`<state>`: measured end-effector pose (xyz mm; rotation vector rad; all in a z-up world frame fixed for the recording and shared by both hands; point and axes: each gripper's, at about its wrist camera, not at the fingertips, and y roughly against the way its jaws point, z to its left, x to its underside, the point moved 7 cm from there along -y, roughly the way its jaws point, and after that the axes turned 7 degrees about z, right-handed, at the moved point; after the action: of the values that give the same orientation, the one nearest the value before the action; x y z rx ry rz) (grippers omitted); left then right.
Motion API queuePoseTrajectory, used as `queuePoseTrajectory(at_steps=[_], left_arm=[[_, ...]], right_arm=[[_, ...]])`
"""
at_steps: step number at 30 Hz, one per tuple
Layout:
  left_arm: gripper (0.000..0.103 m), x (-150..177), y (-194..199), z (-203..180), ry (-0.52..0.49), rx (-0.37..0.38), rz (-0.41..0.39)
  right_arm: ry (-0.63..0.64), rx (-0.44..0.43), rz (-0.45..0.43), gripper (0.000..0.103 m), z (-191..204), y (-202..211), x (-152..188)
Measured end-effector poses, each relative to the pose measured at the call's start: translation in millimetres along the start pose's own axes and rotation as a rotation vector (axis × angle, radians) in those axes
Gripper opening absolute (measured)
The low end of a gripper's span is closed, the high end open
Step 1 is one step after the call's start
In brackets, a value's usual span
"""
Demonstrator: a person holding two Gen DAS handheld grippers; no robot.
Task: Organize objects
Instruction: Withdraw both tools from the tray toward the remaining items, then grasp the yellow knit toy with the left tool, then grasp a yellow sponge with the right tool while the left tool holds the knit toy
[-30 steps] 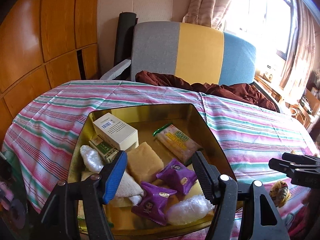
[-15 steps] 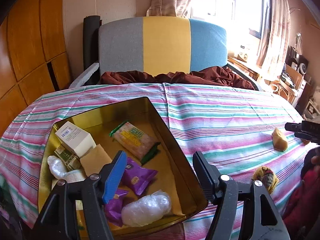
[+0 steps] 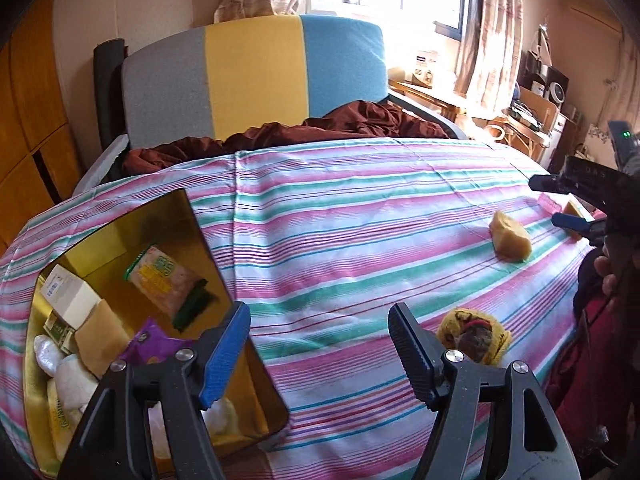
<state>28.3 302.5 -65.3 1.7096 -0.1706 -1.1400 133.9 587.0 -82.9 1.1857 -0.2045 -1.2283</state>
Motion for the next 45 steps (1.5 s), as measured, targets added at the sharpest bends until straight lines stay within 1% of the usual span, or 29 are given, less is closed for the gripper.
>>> queuePoseTrajectory(at_steps=[6, 8, 9, 12, 14, 17, 19, 20, 21, 22, 23, 26, 28, 29, 31, 32, 34, 36, 38, 40, 41, 43, 44, 45], left_arm=[[0.072, 4, -16, -48, -0.117, 0.109, 0.044], [0.072, 8, -23, -67, -0.164, 0.152, 0.075], [0.072, 11, -27, -74, -0.167, 0.179, 0.096], [0.073, 18, -36, -90, -0.125, 0.248, 0.148], [0.083, 19, -41, -99, -0.12, 0.255, 0.151], [0.083, 19, -59, -109, -0.09, 0.258, 0.182], [0.083, 15, -72, -113, -0.049, 0.278, 0.192], [0.078, 12, -80, -112, -0.035, 0.279, 0.197], [0.072, 12, -87, -112, -0.038, 0.264, 0.2], [0.059, 9, -89, -111, -0.062, 0.233, 0.162], [0.044, 7, -90, -111, -0.095, 0.215, 0.129], [0.043, 8, -93, -108, -0.15, 0.23, 0.071], [0.044, 12, -93, -110, -0.198, 0.221, 0.016], [0.044, 12, -93, -109, -0.189, 0.226, 0.008], [0.045, 11, -96, -105, -0.166, 0.259, 0.007], [0.045, 11, -96, -104, -0.155, 0.27, 0.004], [0.046, 10, -97, -105, -0.156, 0.266, -0.002], [0.046, 10, -98, -105, -0.153, 0.272, -0.004], [0.047, 10, -99, -104, -0.14, 0.29, 0.0], [0.047, 10, -99, -104, -0.14, 0.293, 0.0], [0.047, 10, -99, -104, -0.14, 0.293, 0.0], [0.047, 10, -99, -103, -0.133, 0.297, -0.001], [0.047, 10, -98, -104, -0.133, 0.295, -0.003], [0.047, 10, -98, -104, -0.134, 0.293, -0.004]], right_arm=[[0.015, 0.002, 0.012, 0.082, 3, -4, 2], [0.015, 0.001, 0.014, 0.082, 3, -4, 3], [0.015, 0.002, 0.018, 0.082, 3, -5, 3], [0.02, 0.002, 0.02, 0.082, 4, -5, 3], [0.025, 0.003, 0.02, 0.082, 4, -5, 3], [0.021, 0.004, 0.023, 0.082, 3, -6, 3], [0.014, 0.003, 0.024, 0.082, 2, -7, 3], [0.01, 0.006, 0.026, 0.082, 1, -7, 3], [0.006, 0.008, 0.028, 0.082, 0, -8, 3], [0.005, 0.007, 0.03, 0.082, 0, -8, 3], [0.003, 0.007, 0.031, 0.082, 0, -8, 3], [-0.01, 0.027, 0.048, 0.082, -4, -12, 3], [-0.026, 0.032, 0.11, 0.082, -7, -23, 4], [-0.042, 0.036, 0.142, 0.082, -10, -29, 4], [-0.059, 0.048, 0.195, 0.082, -14, -40, 4], [-0.065, 0.068, 0.206, 0.082, -17, -44, 2], [-0.066, 0.154, 0.216, 0.082, -27, -49, -2], [-0.078, 0.206, 0.226, 0.082, -37, -55, -7], [-0.089, 0.214, 0.239, 0.082, -42, -62, -12], [-0.081, 0.228, 0.249, 0.083, -45, -70, -17], [-0.074, 0.235, 0.262, 0.086, -45, -75, -18], [-0.07, 0.243, 0.308, 0.086, -48, -92, -14], [-0.054, 0.262, 0.348, 0.086, -49, -100, -9], [-0.007, 0.293, 0.345, 0.086, -44, -100, -10]])
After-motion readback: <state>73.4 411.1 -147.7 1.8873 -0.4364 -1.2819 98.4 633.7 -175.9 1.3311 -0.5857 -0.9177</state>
